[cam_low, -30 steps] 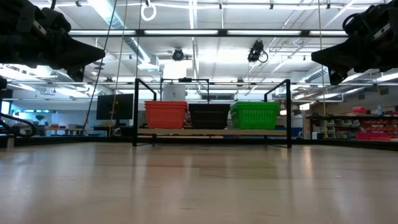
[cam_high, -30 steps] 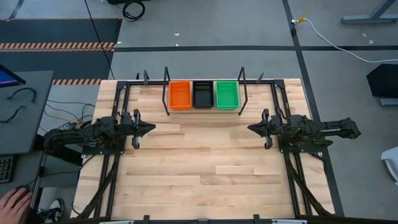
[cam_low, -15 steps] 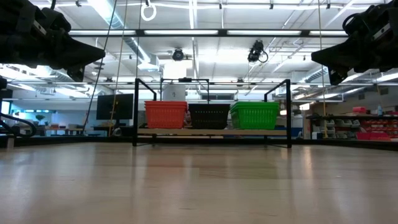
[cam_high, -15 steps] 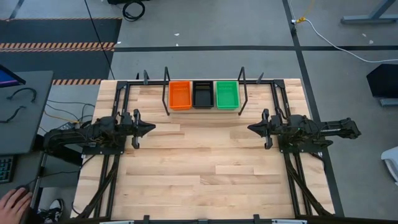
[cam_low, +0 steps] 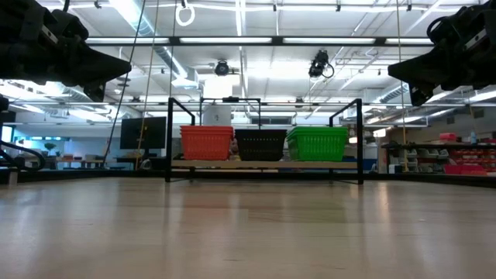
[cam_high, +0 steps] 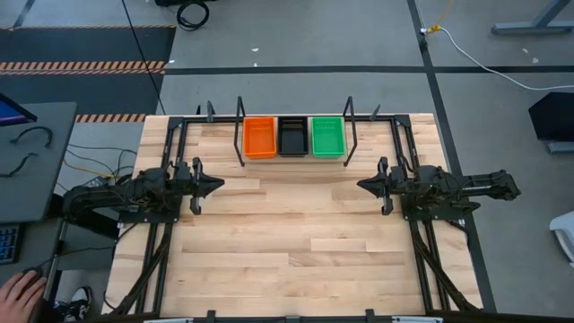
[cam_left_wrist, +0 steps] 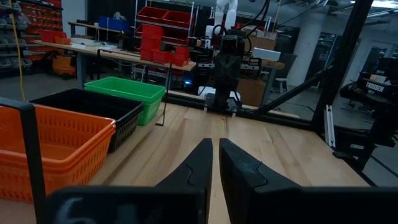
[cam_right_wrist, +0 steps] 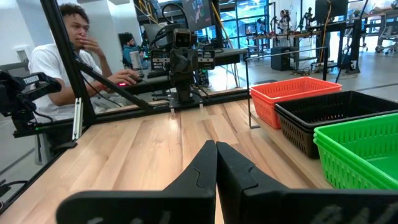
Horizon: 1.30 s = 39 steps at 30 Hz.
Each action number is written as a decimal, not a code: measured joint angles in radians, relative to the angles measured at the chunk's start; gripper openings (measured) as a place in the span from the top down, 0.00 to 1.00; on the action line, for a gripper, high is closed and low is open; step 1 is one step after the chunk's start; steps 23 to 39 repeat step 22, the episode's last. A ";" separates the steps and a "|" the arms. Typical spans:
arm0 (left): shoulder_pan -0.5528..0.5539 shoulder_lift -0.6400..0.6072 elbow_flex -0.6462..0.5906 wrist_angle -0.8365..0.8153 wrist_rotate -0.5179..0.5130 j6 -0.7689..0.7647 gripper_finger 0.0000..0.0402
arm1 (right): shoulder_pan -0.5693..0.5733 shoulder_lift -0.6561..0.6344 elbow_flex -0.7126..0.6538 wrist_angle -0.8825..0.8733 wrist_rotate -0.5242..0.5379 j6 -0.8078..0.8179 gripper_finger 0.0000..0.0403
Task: Stack baskets on shelf by color
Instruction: Return to Home Position
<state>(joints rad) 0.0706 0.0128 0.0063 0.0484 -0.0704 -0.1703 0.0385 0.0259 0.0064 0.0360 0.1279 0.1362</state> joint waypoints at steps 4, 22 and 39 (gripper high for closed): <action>0.000 0.000 0.000 0.000 0.000 0.000 0.92 | 0.000 0.000 0.000 0.000 0.000 0.000 0.99; 0.000 0.000 0.000 0.000 0.000 0.000 0.91 | 0.000 0.000 0.000 0.000 0.000 0.000 0.99; 0.000 0.000 0.000 0.000 0.000 0.000 0.91 | 0.000 0.000 0.000 0.000 0.000 0.000 0.99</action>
